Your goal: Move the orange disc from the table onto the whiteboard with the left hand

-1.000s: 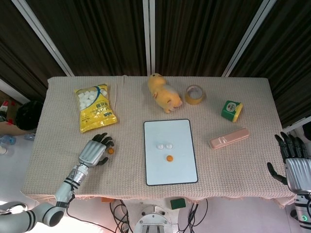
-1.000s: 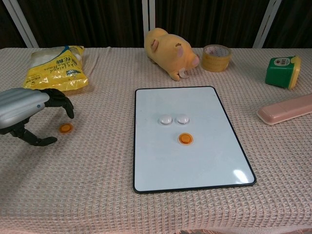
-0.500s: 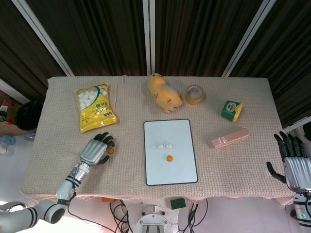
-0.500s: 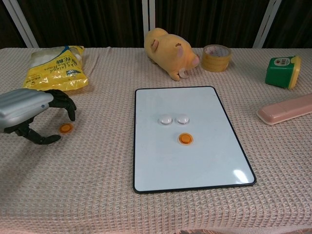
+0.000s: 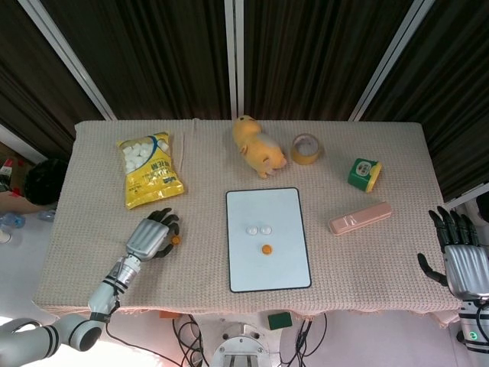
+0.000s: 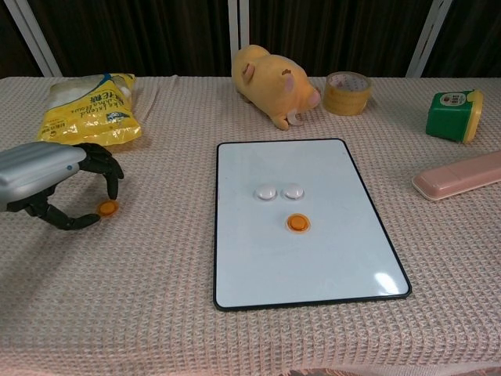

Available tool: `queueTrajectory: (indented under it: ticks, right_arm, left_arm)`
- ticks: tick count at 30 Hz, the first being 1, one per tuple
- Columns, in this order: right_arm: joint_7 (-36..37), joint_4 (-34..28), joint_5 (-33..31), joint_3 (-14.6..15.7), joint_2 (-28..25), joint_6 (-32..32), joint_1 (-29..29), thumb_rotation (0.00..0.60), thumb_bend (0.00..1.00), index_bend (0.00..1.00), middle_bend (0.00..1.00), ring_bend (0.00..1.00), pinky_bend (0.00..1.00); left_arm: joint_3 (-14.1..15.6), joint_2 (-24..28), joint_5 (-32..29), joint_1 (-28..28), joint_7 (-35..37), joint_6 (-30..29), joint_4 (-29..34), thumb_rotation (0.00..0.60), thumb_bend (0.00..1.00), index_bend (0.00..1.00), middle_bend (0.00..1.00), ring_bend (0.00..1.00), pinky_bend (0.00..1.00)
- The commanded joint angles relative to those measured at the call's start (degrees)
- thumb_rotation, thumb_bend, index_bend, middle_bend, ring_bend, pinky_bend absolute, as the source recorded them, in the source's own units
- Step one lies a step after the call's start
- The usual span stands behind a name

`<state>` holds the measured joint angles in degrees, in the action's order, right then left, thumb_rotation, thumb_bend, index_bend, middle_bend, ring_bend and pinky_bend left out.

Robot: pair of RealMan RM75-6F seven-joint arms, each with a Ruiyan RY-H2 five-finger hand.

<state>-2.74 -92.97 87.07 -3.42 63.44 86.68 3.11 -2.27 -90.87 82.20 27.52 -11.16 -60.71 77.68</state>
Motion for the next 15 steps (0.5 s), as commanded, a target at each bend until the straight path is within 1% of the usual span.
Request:
queueTrajectory:
  ticks: [1, 9, 12, 15]
  right_arm:
    - [0.0, 0.1, 0.1, 0.0, 0.0, 0.2, -0.1, 0.600, 0.33, 0.00, 0.00, 0.00, 0.00]
    - [0.4, 0.0, 0.3, -0.1, -0.4, 0.8, -0.3, 0.600, 0.33, 0.00, 0.00, 0.00, 0.00]
    - [0.4, -0.1, 0.4, -0.2, -0.5, 0.9, -0.3, 0.600, 0.33, 0.00, 0.00, 0.00, 0.00]
    - [0.5, -0.2, 0.3, -0.3, -0.6, 0.9, -0.3, 0.600, 0.33, 0.00, 0.00, 0.00, 0.00]
  left_arm:
    - [0.1, 0.0, 0.8, 0.3, 0.6, -0.6, 0.1, 0.600, 0.31, 0.48, 0.25, 0.11, 0.21]
    - [-0.5, 1.1, 0.9, 1.9, 0.4, 0.4, 3.6, 0.600, 0.31, 0.48, 0.25, 0.11, 0.22]
    - [-1.1, 1.0, 2.0, 3.4, -2.0, 0.7, 5.5, 0.600, 0.31, 0.48, 0.25, 0.11, 0.22]
    - [-1.8, 0.6, 2.3, 5.6, -3.5, 2.7, 8.1, 0.600, 0.31, 0.48, 0.25, 0.11, 0.22]
